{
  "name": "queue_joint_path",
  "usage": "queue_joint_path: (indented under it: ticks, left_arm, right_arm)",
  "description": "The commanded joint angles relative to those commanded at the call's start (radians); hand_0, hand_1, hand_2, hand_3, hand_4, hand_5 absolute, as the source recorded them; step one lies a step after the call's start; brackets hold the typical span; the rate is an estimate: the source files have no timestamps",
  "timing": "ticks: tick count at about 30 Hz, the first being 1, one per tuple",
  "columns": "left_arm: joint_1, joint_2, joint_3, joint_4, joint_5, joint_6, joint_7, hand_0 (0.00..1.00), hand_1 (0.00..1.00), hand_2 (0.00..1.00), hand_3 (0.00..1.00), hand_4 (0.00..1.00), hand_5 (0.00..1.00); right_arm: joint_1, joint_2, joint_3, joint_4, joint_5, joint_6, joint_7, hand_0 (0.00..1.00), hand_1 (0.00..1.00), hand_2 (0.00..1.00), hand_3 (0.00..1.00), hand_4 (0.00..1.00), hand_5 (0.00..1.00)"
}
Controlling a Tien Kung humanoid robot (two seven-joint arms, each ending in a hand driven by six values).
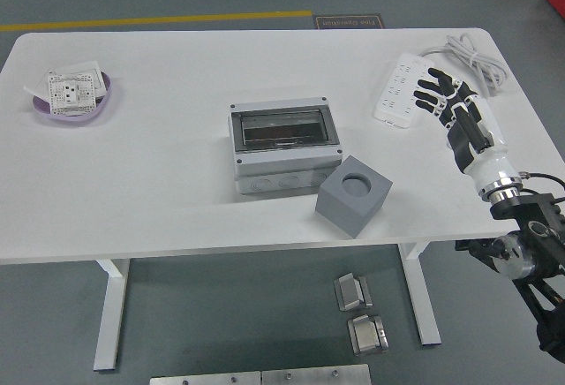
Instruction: Pick up the cylinder from the cube,place it in the box,flap close box
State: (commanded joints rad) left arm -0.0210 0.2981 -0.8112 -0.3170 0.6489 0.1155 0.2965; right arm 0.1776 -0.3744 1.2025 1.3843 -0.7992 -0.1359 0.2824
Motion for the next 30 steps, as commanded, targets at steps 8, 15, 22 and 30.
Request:
queue_joint_path:
  ticks: [8, 15, 22, 30]
  left_arm:
    - [-0.012, 0.013, 0.006, -0.005, -0.001, 0.005, -0.003, 0.724, 0.717, 0.596, 0.792, 0.787, 0.351]
    - [-0.017, 0.022, 0.008, -0.009, -0.002, 0.005, -0.004, 0.724, 0.717, 0.596, 0.791, 0.787, 0.351]
    - [-0.016, 0.028, 0.022, -0.004, -0.019, -0.009, 0.013, 0.724, 0.717, 0.595, 0.79, 0.787, 0.351]
    - [-0.009, 0.027, 0.026, 0.001, -0.03, -0.006, 0.011, 0.722, 0.717, 0.598, 0.791, 0.785, 0.349]
  right_arm:
    - [-0.002, -0.004, 0.019, 0.003, -0.017, -0.005, -0.005, 0.787, 0.702, 0.715, 0.711, 0.968, 0.663]
    - [-0.008, -0.006, 0.041, 0.009, -0.034, -0.01, -0.007, 0.787, 0.695, 0.709, 0.707, 0.964, 0.664]
    - [-0.016, -0.007, 0.058, 0.01, -0.04, -0.013, -0.006, 0.769, 0.686, 0.705, 0.695, 0.957, 0.625]
    - [-0.017, 0.004, 0.075, 0.018, -0.104, -0.027, -0.009, 0.766, 0.682, 0.706, 0.695, 0.959, 0.63]
